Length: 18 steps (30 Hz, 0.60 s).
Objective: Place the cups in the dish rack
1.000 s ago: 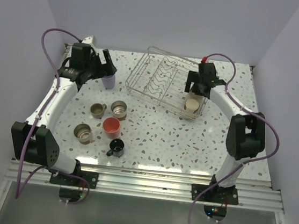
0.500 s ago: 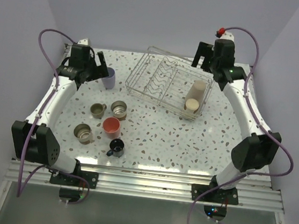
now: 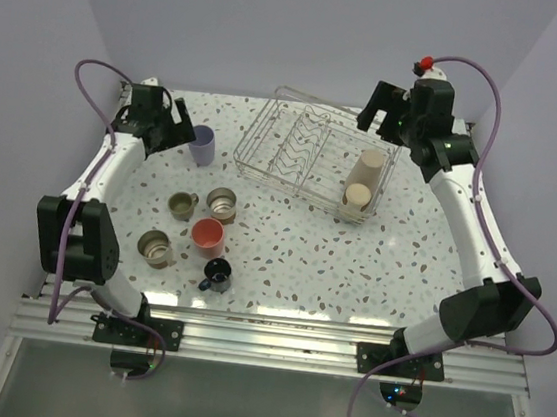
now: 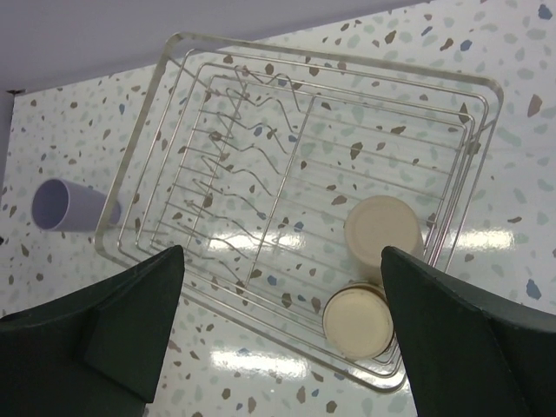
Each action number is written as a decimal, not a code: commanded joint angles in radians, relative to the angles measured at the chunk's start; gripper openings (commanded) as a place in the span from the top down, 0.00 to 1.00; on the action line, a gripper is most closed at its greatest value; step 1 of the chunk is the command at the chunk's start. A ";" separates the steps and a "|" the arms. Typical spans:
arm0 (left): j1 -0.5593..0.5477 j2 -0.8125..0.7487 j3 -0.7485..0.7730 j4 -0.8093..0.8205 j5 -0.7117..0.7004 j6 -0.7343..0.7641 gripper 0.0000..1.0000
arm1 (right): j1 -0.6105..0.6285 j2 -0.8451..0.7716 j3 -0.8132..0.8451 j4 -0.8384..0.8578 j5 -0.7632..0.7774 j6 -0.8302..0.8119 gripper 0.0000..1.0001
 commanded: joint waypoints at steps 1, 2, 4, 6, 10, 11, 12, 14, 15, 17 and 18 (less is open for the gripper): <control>0.001 0.044 0.008 0.131 0.030 0.006 0.01 | 0.005 -0.033 -0.007 -0.036 -0.057 0.031 0.02; 0.001 0.073 0.015 0.139 0.031 0.005 0.02 | 0.004 -0.036 -0.005 -0.042 -0.060 0.025 0.01; 0.001 0.108 0.047 0.140 0.020 0.003 0.03 | 0.005 -0.041 -0.005 -0.047 -0.060 0.017 0.01; 0.001 0.159 0.067 0.137 0.006 0.003 0.06 | 0.004 -0.048 -0.001 -0.056 -0.057 0.009 0.01; 0.001 0.232 0.116 0.137 -0.011 0.008 0.11 | 0.005 -0.053 0.008 -0.073 -0.046 -0.006 0.01; 0.001 0.255 0.123 0.137 -0.011 0.006 0.13 | 0.005 -0.053 0.010 -0.075 -0.043 -0.011 0.01; 0.001 0.265 0.127 0.145 -0.009 0.006 0.15 | 0.005 -0.055 0.011 -0.075 -0.045 -0.014 0.01; 0.003 0.289 0.140 0.149 -0.011 0.005 0.23 | 0.003 -0.050 0.019 -0.078 -0.043 -0.015 0.01; 0.001 0.297 0.144 0.152 -0.011 0.005 0.29 | 0.003 -0.045 0.021 -0.078 -0.046 -0.015 0.01; 0.001 0.321 0.164 0.152 -0.009 0.006 0.45 | 0.005 -0.038 0.031 -0.082 -0.045 -0.017 0.02; 0.001 0.332 0.172 0.149 -0.011 0.009 0.50 | 0.004 -0.030 0.034 -0.084 -0.048 -0.017 0.02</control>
